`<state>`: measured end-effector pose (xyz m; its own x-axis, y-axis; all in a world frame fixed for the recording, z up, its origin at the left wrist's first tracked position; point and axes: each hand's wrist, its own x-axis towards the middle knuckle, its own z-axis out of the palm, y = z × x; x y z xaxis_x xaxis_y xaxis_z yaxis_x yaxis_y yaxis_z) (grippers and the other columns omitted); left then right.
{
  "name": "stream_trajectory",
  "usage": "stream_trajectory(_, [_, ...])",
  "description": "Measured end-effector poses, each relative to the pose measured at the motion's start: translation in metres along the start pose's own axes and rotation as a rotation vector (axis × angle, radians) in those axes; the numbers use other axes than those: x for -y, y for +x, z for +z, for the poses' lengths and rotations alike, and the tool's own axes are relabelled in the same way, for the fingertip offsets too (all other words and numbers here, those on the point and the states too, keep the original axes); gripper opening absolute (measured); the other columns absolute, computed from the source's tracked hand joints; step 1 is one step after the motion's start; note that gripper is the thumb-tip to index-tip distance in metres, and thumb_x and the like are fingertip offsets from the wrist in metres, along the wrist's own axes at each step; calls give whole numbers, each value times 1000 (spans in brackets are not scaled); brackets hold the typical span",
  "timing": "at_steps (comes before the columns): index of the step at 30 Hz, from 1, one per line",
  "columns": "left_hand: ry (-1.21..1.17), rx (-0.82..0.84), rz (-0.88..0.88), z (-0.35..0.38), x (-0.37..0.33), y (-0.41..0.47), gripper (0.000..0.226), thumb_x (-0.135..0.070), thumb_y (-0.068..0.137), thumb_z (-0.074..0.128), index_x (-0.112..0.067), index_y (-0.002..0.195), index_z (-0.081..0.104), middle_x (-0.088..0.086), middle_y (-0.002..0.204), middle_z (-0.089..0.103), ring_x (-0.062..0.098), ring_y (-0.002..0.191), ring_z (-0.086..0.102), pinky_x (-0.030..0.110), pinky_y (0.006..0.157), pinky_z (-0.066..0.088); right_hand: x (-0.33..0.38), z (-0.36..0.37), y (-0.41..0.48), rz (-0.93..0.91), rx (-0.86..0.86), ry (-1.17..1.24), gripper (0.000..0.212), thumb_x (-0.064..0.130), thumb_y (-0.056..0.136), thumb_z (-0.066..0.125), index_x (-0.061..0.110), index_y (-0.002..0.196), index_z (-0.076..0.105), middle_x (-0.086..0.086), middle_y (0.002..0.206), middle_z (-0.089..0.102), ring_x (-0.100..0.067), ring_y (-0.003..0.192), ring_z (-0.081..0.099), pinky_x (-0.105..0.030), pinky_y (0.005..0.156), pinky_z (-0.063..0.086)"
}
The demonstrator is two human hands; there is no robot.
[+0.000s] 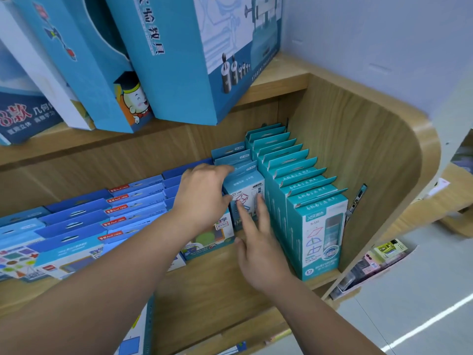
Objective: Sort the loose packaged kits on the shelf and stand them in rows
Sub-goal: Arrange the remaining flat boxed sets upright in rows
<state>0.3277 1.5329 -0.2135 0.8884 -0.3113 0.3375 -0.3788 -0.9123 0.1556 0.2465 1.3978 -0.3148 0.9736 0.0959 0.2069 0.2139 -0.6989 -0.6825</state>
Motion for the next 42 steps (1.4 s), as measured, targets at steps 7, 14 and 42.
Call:
stream_trajectory(7, [-150,8,-57,0,3,2,57,-13,76,78,-23,130,61,1,122,68,26,116,57,42,98,45,5,-5,-3,-27,23,-13,81,24,100,51,44,157,-3,17,158,-38,-21,154,14,-40,113,40])
stream_trajectory(14, [-138,-44,-105,6,4,9,55,-19,70,79,-20,124,64,8,113,66,30,105,60,46,87,51,0,-4,11,37,110,-30,78,26,101,52,38,158,0,21,151,-46,-19,154,6,-41,120,30])
stream_trajectory(42, [-477,-2,-893,-55,107,-299,29,-34,85,74,-37,113,64,-19,99,66,3,81,63,21,67,52,93,88,-50,205,638,594,43,41,88,72,47,124,50,19,110,72,0,101,67,-40,92,56])
